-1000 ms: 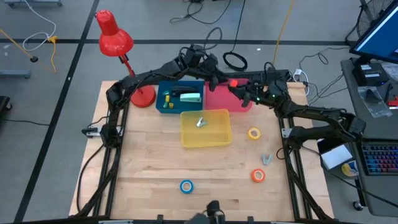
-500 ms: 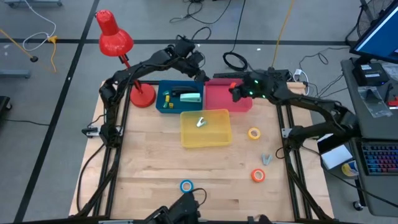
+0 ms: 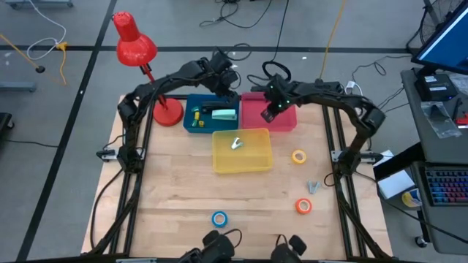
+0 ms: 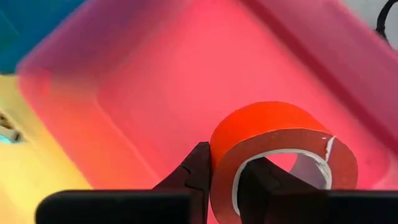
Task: Pick and place Stapler, Stapler remover, tape
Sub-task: Put the red tape into the pink bin
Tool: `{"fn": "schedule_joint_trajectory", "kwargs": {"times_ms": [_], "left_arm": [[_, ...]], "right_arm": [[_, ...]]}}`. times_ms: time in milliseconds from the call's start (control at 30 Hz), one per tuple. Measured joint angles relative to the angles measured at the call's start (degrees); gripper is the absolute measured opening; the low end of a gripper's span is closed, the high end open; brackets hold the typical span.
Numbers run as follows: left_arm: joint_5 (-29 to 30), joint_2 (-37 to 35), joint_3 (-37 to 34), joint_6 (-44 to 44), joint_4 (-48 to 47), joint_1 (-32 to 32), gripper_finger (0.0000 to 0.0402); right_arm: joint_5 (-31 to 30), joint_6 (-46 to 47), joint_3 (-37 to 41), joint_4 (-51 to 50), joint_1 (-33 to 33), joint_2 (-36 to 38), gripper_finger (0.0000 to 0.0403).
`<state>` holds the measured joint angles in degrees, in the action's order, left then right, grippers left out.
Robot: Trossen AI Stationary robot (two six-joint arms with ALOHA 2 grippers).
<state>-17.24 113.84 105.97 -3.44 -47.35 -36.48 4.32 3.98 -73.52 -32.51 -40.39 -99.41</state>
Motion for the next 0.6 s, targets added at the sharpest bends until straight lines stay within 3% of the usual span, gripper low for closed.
{"fn": "schedule_joint_trajectory", "kwargs": {"times_ms": [100,267,533,600], "left_arm": [[3.85,0.00,-0.02,-1.67,-1.65,0.93,0.0279],[5.50,-0.53,-0.07,-2.34,-1.59,3.43,0.0281],[8.13,-6.33,-0.07,-4.08,6.20,8.70,0.0285],[11.09,-7.88,-0.07,-3.97,7.19,10.06,0.0285]], "right_arm": [[-0.03,-0.75,0.00,-1.84,-0.83,-1.16,0.0042],[-0.07,-3.57,-0.04,-3.91,-1.65,-2.47,0.0039],[-0.02,-7.46,0.52,-4.27,-1.60,-2.69,0.0066],[-0.02,-7.69,0.93,-4.22,-1.60,-2.69,0.0073]]}}
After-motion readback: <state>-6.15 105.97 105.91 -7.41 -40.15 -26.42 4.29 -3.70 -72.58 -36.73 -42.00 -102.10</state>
